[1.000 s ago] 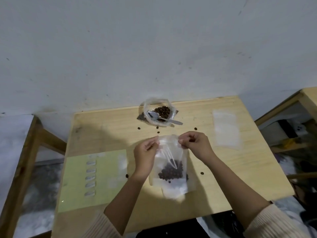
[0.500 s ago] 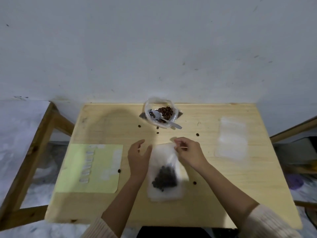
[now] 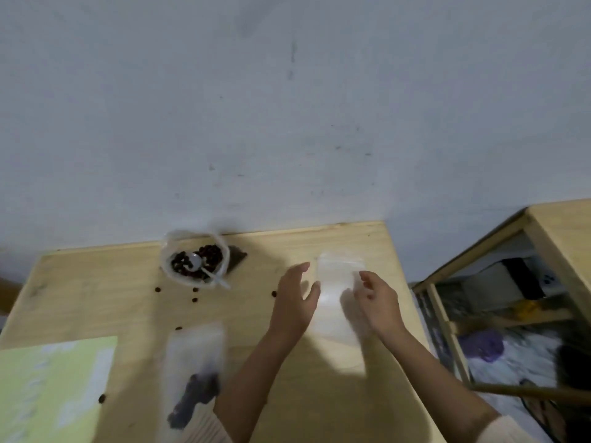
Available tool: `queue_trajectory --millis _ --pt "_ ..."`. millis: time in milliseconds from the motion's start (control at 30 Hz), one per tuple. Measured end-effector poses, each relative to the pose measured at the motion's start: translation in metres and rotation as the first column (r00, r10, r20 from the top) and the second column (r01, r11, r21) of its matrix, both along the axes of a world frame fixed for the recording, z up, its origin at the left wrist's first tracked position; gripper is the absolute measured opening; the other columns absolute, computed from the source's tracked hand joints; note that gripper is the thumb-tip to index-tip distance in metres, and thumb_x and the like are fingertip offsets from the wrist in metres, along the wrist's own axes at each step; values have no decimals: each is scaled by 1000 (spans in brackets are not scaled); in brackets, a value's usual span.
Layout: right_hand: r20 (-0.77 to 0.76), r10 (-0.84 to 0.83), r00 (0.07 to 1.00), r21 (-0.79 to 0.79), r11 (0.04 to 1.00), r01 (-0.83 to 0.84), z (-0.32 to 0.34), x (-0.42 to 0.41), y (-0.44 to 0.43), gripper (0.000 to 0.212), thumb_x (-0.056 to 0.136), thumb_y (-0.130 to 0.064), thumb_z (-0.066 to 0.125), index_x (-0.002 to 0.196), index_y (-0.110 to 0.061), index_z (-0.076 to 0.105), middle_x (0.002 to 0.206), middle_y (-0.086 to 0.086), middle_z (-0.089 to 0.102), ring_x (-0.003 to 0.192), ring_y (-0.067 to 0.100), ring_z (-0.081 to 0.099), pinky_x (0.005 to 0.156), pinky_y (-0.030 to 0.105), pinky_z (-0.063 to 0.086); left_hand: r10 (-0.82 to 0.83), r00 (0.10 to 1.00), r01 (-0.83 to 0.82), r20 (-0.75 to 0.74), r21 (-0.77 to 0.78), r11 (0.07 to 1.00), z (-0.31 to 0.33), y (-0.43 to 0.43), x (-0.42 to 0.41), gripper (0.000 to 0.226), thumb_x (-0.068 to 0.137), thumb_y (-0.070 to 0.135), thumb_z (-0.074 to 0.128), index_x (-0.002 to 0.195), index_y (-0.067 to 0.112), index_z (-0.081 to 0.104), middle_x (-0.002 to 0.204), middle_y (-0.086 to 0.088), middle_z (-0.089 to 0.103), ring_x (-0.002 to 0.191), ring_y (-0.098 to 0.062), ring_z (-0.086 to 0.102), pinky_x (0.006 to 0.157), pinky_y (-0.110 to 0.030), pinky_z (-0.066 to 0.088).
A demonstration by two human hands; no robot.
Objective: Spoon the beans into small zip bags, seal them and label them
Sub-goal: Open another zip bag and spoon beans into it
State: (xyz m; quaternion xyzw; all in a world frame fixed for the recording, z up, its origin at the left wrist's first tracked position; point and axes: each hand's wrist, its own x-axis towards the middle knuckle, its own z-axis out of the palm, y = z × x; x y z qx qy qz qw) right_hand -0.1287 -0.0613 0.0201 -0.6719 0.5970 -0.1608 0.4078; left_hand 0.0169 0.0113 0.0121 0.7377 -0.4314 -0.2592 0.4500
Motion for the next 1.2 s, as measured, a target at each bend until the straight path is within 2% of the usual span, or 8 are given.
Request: queue_trajectory --millis 67,167,367,600,767,867,1067,1200 --pt "-36 26 999 11 1000 -26 -4 -7 -7 21 89 -12 55 107 -4 60 107 13 65 101 28 59 81 30 41 -48 997 62 -60 251 966 -19 -7 -12 52 90 28 53 137 8 41 136 0 42 129 -15 37 110 -16 25" --pt "-29 54 998 7 999 -54 -8 -8 -13 17 85 -9 57 101 -4 60 98 11 65 95 27 59 66 20 31 -95 993 116 -76 350 929 -30 -15 -23 59 89 38 44 143 16 32 149 -3 33 138 -24 26 116 -41 21" --pt "9 18 1000 37 999 -18 -14 -4 -16 46 87 -13 58 131 -6 48 132 8 55 124 22 48 98 19 30 -128 992 126 -19 371 920 -25 -18 -33 57 99 29 41 148 14 16 158 -4 9 145 -12 6 109 -18 4" --pt "79 -53 996 -3 999 53 -14 1 -13 45 90 -11 55 134 -7 46 137 7 51 129 21 44 102 19 28 -105 993 119 -62 309 944 -15 -15 -38 56 99 29 42 149 21 18 158 2 3 144 -10 5 103 -14 7" --pt "196 -158 968 -51 984 170 -6 7 -13 38 87 -10 60 124 -14 51 119 5 51 94 8 54 81 12 42 18 999 -9 -51 165 986 -6 -12 -32 49 94 19 51 140 16 36 147 0 31 134 -13 32 111 -24 25" --pt "233 -178 956 -59 979 196 2 13 -14 37 87 -10 61 122 -16 53 113 2 50 81 3 51 68 3 39 120 984 -116 -133 32 993 6 -10 -22 42 88 9 58 126 24 45 120 4 45 97 -3 51 85 -21 46" --pt "365 -24 931 -95 993 63 34 39 -6 35 85 -6 63 116 -21 59 114 -5 55 87 11 55 73 5 43 137 943 -169 -304 -80 982 47 2 27 49 89 12 59 133 20 40 98 5 53 66 1 54 64 -15 45" --pt "451 134 883 -150 986 -73 66 71 13 38 81 0 65 102 -32 62 110 -5 60 77 1 57 73 12 46 131 924 -174 -360 -89 981 92 19 75 35 83 22 64 117 19 56 87 6 66 75 -2 63 65 -11 45"
